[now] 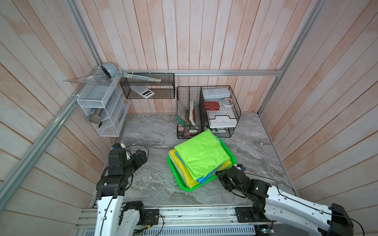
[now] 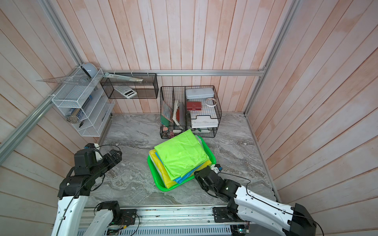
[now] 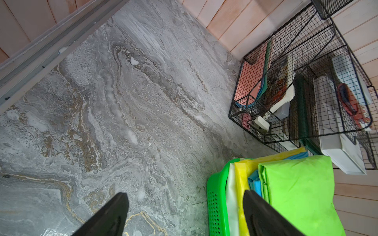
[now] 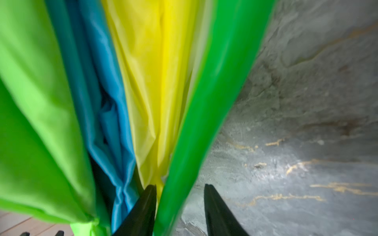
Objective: Put the folded raincoat in the basket
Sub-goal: Move the basket to the center of the board.
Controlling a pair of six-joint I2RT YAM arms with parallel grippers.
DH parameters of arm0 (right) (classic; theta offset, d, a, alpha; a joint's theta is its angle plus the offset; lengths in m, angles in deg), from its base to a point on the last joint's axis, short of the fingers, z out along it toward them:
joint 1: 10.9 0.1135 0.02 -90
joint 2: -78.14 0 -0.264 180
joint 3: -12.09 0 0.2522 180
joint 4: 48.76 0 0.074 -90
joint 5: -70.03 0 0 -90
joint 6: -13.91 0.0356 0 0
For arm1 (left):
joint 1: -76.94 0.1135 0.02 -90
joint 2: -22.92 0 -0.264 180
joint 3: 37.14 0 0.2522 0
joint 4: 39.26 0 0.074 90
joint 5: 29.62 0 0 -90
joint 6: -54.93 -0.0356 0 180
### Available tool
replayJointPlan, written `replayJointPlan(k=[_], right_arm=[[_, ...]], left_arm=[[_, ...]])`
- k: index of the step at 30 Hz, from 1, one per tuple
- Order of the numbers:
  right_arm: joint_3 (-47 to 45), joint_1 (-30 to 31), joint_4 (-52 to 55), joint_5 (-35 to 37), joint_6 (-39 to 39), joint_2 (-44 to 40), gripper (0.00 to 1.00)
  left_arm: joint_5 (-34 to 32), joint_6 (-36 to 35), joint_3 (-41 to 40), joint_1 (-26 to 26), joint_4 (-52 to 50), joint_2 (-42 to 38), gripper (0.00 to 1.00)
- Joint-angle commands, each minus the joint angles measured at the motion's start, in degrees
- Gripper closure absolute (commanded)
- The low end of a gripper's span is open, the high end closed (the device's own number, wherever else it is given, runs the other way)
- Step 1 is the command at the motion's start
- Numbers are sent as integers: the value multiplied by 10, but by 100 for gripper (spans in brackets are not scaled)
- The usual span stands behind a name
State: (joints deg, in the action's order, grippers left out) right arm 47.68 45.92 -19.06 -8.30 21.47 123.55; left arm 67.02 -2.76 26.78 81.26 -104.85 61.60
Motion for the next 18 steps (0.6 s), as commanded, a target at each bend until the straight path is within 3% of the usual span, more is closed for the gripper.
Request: replayJointPlan(k=[1, 9, 18], right_arm=[[1, 37, -1, -11, 13, 12, 64], [38, 76, -119, 8, 23, 131, 74], [49, 101, -233, 111, 99, 214, 90]], left_arm=[[6, -10, -4, -2, 5, -1, 7], [7, -10, -4, -2, 2, 1, 7], [5, -9, -3, -2, 2, 0, 7]])
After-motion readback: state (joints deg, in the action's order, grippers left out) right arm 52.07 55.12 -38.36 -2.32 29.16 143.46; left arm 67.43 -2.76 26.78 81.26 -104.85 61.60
